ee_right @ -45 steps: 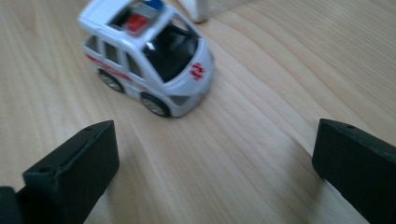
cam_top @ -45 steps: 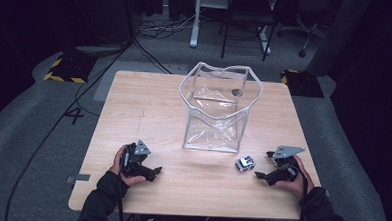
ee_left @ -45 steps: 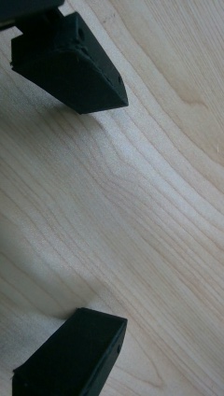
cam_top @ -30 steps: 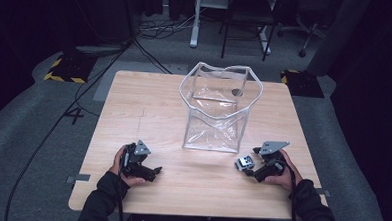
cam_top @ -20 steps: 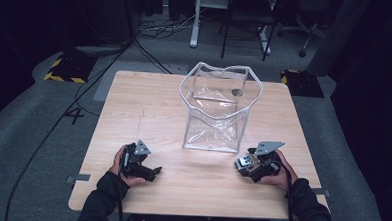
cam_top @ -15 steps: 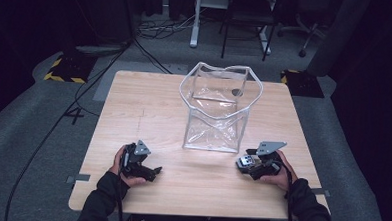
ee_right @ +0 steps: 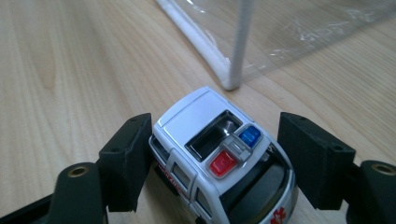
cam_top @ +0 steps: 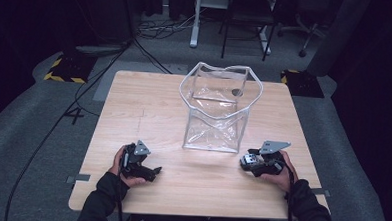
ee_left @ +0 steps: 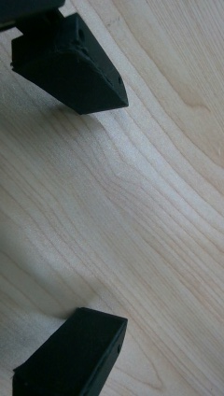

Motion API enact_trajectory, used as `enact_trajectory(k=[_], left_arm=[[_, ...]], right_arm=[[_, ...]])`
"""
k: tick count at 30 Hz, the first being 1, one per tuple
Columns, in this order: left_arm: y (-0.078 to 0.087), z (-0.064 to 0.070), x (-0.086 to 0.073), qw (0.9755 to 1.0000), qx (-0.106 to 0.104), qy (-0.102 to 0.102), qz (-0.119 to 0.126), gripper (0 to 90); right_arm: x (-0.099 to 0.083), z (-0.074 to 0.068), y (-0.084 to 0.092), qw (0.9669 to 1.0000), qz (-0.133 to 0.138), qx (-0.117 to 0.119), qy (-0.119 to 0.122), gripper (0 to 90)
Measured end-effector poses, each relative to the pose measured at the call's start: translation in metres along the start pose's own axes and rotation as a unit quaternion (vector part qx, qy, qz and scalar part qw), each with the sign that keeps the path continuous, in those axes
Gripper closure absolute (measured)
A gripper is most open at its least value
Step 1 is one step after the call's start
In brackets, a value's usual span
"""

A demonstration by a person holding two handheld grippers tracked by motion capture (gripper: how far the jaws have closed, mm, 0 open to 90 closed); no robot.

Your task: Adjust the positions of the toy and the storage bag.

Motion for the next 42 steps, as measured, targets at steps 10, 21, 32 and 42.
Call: enact_trajectory(k=[10, 21, 32, 42], left_arm=[[0.0, 0.001, -0.001, 1.0, -0.001, 0.006, 0.0, 0.7], [0.001, 0.0, -0.001, 1.0, 0.005, 0.004, 0.002, 0.8], [0.002, 0.0, -0.002, 1.0, 0.003, 0.007, -0.001, 0.8], [0.001, 0.0, -0.002, 1.0, 0.005, 0.008, 0.0, 0.8]], right_arm=[[-0.004, 0.015, 0.005, 0.9984, 0.006, -0.043, -0.037, 44.9], [-0.009, 0.021, 0.01, 0.9977, 0.0, -0.049, -0.047, 32.9], [-0.033, 0.031, 0.039, 0.9984, -0.005, -0.031, -0.047, 33.5], [-0.029, 0.028, 0.037, 0.9981, 0.009, -0.046, -0.04, 47.8]])
Point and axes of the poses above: each handheld gripper's, and its own axes: y roughly backward along the jaws, x roughly out of its top, z roughly to its right, the point moved 5 cm from there along -y, roughly forward along the jaws, and after that the axes turned 5 degrees about -x, right-handed, at the moved point
